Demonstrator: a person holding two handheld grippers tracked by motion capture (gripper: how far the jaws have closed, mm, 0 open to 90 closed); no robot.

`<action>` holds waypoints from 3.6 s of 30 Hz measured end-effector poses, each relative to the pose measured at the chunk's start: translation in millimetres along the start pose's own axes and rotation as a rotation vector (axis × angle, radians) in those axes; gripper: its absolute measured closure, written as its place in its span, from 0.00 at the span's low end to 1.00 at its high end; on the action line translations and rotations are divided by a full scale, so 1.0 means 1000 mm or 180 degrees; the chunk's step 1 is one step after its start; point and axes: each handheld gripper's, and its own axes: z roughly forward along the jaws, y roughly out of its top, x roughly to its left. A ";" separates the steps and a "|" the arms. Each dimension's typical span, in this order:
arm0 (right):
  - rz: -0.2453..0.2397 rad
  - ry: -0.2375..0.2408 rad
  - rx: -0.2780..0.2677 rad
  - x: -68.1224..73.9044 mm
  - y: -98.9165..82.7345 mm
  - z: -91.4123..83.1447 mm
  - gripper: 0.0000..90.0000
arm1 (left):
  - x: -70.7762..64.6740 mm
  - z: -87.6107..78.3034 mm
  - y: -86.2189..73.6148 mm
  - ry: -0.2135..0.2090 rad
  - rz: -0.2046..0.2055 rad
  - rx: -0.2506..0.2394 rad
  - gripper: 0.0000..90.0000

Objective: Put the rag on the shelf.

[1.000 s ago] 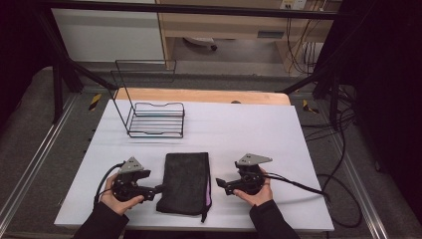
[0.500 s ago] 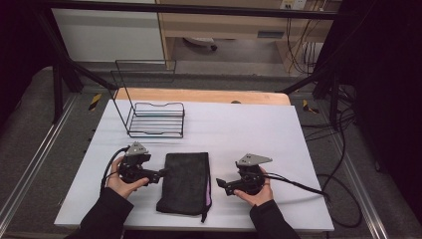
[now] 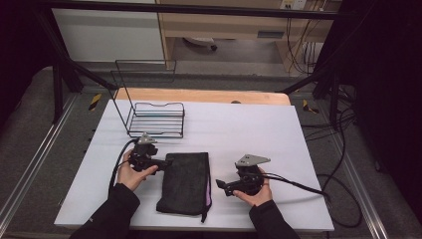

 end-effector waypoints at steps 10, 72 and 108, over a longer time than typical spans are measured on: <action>0.0016 0.0033 0.0077 0.001 -0.002 0.005 0.04 | 0.007 0.015 -0.007 -0.0076 -0.0174 0.0060 0.54; 0.0764 0.0154 0.0425 -0.008 0.048 0.088 0.88 | -0.002 0.022 -0.012 -0.0223 -0.0116 -0.0048 0.88; 0.0509 0.0143 -0.0251 0.014 0.059 0.040 0.89 | -0.022 -0.035 0.008 -0.0282 0.0175 -0.0635 0.91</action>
